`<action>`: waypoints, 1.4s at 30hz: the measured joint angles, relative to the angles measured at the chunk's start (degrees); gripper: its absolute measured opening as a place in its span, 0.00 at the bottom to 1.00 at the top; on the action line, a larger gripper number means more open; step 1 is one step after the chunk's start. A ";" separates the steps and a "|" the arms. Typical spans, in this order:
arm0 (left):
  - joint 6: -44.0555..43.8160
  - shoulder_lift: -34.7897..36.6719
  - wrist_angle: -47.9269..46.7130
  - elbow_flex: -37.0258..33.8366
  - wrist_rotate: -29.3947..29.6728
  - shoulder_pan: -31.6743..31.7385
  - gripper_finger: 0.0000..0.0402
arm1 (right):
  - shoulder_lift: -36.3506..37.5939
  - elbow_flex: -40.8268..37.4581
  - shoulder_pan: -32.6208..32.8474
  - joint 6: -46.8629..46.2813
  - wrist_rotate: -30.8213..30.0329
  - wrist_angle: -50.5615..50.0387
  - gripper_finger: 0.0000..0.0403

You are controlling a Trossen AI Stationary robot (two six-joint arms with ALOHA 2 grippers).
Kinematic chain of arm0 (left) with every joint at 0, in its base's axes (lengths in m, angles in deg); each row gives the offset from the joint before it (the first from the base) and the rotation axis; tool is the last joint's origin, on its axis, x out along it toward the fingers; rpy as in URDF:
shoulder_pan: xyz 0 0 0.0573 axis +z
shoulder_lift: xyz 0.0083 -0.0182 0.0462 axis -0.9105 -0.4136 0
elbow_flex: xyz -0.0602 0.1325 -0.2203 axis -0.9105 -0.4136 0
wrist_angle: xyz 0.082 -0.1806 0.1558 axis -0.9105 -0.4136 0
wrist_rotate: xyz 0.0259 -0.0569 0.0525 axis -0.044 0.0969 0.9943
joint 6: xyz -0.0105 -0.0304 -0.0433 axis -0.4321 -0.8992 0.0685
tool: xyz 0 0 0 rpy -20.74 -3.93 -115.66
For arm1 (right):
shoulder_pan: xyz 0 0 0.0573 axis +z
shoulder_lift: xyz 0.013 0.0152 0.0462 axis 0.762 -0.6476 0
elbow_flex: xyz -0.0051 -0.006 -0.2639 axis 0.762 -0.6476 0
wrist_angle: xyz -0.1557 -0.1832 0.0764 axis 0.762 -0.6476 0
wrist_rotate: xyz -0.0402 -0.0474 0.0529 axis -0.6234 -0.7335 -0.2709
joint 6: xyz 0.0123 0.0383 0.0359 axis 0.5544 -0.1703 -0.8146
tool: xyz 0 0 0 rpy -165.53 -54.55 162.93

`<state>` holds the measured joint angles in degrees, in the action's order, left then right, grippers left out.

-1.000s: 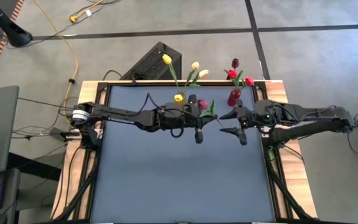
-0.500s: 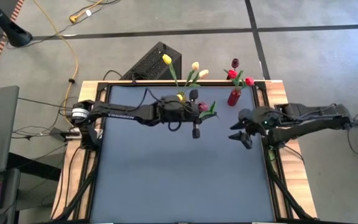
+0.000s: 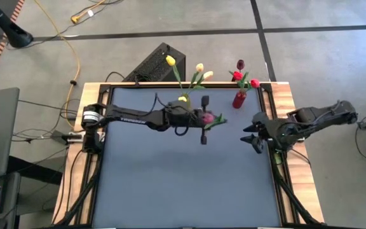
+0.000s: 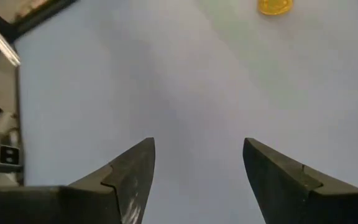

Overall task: Sort flowers into vase by color
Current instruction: Put the dark red flower into the red vase

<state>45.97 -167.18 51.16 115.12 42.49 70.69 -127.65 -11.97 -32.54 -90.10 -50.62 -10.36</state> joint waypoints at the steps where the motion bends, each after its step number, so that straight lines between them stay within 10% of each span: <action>1: 1.42 -0.12 2.28 0.23 0.64 0.05 0.00 | 0.70 0.02 0.57 -0.84 -0.36 -0.17 0.67; 22: 19.28 -19.99 -1.16 23.09 8.47 2.89 0.00 | 4.93 0.03 5.01 -6.81 -7.33 -3.53 0.67; 42: 7.69 -20.06 -2.32 23.14 2.70 10.69 0.00 | 4.91 0.01 4.99 -6.70 -11.89 -3.36 0.67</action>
<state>53.67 -187.24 48.84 138.27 45.18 81.38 -122.74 -11.96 -27.55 -96.80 -62.51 -13.72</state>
